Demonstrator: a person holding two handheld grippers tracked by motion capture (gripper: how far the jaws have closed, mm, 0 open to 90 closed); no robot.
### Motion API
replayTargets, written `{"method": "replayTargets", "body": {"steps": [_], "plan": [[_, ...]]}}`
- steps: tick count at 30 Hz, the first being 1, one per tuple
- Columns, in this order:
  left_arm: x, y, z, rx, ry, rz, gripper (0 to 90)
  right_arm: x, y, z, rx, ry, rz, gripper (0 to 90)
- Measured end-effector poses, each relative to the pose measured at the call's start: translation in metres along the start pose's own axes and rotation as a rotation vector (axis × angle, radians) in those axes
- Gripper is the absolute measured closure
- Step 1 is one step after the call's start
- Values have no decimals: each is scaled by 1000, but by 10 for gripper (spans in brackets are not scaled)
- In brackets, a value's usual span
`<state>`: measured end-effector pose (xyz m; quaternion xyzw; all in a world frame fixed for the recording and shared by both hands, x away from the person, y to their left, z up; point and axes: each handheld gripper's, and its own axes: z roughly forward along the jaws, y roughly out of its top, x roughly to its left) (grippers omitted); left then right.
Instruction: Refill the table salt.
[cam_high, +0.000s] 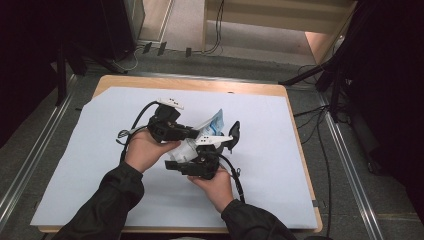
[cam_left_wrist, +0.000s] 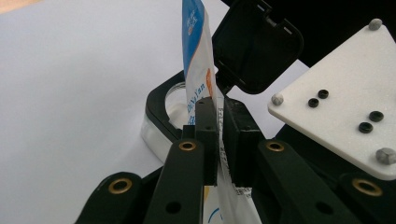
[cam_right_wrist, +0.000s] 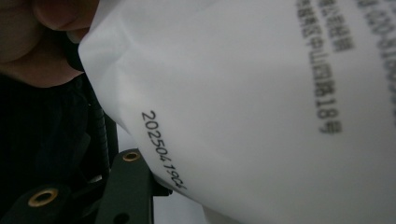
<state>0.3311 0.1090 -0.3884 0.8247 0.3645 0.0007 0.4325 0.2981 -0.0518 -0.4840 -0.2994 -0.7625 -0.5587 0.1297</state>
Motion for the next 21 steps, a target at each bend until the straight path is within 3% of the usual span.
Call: {"method": "replayTargets", "body": {"steps": [21], "plan": [[0, 1, -1, 4, 4, 5, 856, -1, 1, -1, -9, 12, 13, 560]]}}
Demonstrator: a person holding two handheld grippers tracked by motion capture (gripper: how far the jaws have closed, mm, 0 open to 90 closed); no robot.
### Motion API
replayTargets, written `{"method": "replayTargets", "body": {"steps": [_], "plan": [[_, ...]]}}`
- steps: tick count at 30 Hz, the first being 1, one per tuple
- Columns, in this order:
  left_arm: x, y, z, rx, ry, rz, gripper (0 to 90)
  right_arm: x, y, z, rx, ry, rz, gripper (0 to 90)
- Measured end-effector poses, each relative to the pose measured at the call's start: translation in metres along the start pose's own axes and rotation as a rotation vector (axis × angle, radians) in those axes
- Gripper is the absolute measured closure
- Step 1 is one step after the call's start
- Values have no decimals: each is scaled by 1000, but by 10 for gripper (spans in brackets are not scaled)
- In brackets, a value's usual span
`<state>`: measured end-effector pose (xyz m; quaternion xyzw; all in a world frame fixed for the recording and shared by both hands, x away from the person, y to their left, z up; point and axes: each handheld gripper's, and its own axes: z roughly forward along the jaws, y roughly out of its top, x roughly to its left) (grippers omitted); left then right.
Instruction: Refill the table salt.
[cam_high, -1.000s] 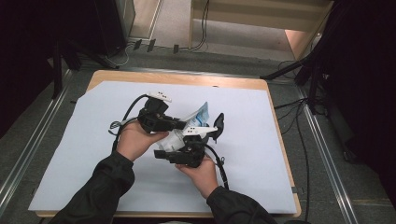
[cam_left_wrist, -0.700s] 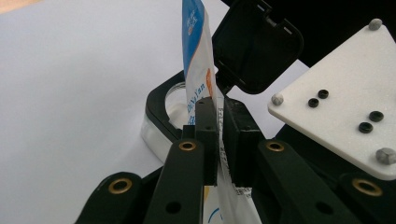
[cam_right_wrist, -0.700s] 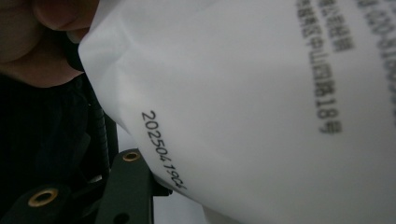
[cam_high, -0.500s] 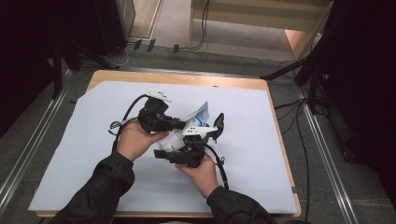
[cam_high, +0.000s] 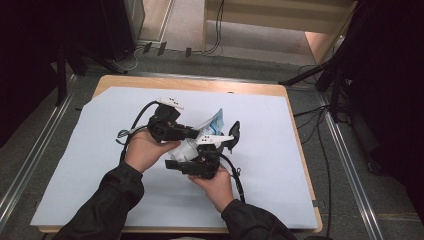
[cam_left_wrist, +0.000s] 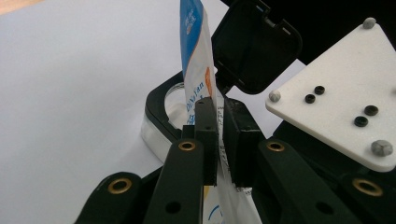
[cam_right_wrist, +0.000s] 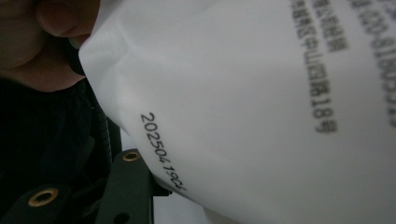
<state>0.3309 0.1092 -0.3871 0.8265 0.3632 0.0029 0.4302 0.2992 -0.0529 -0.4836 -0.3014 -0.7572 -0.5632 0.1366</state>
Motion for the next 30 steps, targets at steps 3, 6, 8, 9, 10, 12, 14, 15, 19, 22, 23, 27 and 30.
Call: {"method": "replayTargets", "body": {"steps": [3, 6, 8, 9, 10, 12, 14, 15, 19, 22, 23, 27, 30], "plan": [[0, 0, 0, -3, -1, -2, 858, 0, 0, 0, 1, 0, 0, 560], [0, 0, 0, -1, 0, 0, 857, 0, 0, 0, 2, 2, 1, 561], [0, 0, 0, 0, 2, 0, 856, 0, 0, 0, 1, 2, 2, 561], [0, 0, 1, 1, 2, 0, 856, 0, 0, 0, 1, 3, 3, 561], [0, 0, 1, 1, 2, 0, 856, 0, 0, 0, 1, 3, 3, 561], [0, 0, 1, -2, 1, 0, 854, 0, 0, 0, 0, 3, 3, 561], [0, 0, 1, -2, 1, 0, 853, 0, 0, 0, 1, 3, 4, 561], [0, 0, 1, -2, 1, -1, 852, -1, 0, 0, 0, 3, 5, 561], [1, 0, 0, -6, -6, 0, 830, -1, 0, 0, -6, 14, 16, 561], [0, 0, 0, -7, -8, -2, 820, -2, 0, -1, -13, 17, 21, 561], [0, 0, 0, -6, -8, -1, 819, -2, 0, -1, -14, 17, 21, 561], [-1, 0, 0, -5, -4, 2, 825, -3, 0, -1, -16, 16, 25, 561], [-1, 0, 0, -5, -2, 3, 831, -3, 0, -1, -12, 9, 18, 561]]}}
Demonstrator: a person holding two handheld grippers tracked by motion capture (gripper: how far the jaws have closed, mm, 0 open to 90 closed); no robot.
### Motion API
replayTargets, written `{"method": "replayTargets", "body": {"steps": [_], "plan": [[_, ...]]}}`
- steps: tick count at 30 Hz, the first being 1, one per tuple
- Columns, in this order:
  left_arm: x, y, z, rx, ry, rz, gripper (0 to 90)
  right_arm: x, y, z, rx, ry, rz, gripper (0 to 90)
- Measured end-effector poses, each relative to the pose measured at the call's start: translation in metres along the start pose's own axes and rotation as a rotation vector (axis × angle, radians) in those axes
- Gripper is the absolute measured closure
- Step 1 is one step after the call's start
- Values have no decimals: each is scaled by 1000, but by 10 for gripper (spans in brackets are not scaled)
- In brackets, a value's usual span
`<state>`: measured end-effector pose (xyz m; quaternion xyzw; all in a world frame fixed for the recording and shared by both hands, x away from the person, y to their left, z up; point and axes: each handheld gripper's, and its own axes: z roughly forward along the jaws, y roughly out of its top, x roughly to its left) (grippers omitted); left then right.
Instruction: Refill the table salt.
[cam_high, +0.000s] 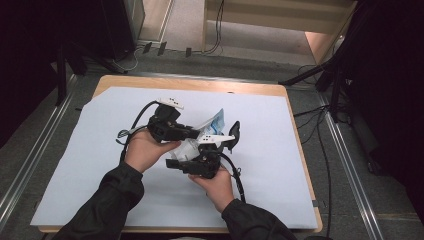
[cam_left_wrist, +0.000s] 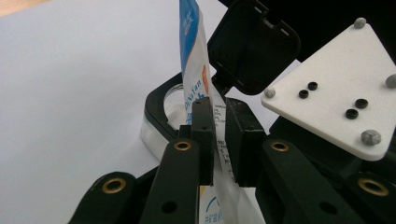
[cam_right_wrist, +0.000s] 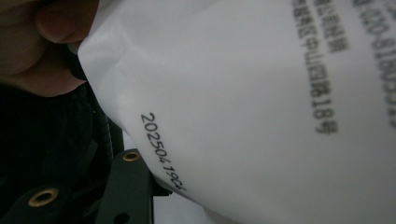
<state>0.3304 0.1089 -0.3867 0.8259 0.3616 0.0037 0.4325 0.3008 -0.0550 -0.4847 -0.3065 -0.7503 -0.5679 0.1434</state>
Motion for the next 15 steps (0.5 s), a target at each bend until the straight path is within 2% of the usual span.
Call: {"method": "replayTargets", "body": {"steps": [15], "plan": [[1, 0, 0, 3, -2, -4, 843, 1, 0, 0, 3, -4, -3, 561]]}}
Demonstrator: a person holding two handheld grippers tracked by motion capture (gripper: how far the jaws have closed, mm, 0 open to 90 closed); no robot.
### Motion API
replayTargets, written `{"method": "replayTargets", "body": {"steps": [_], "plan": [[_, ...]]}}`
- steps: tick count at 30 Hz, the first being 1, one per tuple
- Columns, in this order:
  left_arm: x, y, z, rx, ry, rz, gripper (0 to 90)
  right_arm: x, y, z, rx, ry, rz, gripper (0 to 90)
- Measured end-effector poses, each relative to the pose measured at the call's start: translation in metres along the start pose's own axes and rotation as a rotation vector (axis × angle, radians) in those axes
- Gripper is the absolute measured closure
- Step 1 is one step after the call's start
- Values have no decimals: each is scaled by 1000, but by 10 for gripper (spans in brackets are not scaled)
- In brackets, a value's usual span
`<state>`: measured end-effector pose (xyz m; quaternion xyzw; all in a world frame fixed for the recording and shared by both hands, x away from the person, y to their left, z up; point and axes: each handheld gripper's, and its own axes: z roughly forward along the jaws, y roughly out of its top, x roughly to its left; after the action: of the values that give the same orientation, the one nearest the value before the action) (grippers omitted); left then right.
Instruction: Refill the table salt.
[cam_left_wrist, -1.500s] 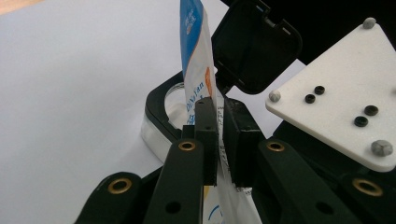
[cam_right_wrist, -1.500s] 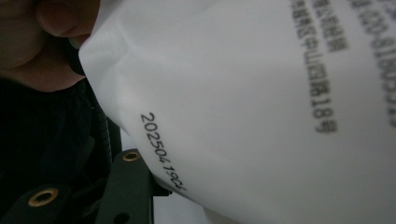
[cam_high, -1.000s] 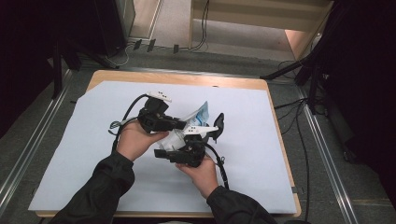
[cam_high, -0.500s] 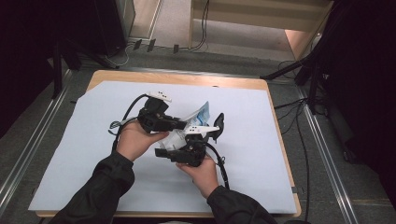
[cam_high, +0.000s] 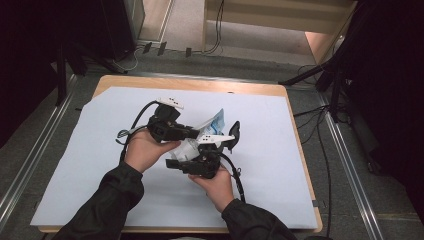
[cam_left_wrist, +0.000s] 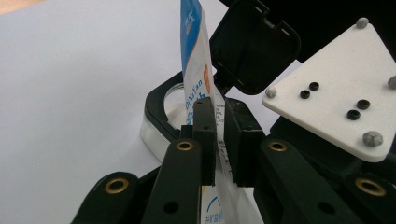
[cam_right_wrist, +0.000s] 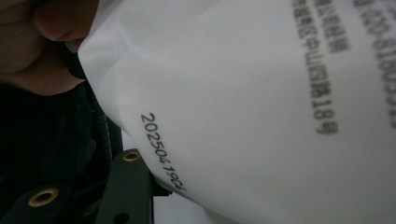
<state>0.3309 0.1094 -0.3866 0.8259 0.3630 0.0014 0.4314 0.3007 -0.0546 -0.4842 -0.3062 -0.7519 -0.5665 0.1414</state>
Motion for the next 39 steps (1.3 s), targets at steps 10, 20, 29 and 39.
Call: {"method": "replayTargets", "body": {"steps": [10, 20, 29, 39], "plan": [[0, 0, 0, -2, 3, 3, 840, 0, 0, 0, 1, -1, 1, 561], [0, 0, 0, 0, 3, 2, 841, 0, 0, 0, 2, -1, 3, 561], [-1, 0, 0, -1, 2, 2, 840, 0, 0, 0, 1, 0, 2, 561], [0, 0, 0, -6, 4, 1, 835, -1, 1, 0, -1, 6, 8, 561]]}}
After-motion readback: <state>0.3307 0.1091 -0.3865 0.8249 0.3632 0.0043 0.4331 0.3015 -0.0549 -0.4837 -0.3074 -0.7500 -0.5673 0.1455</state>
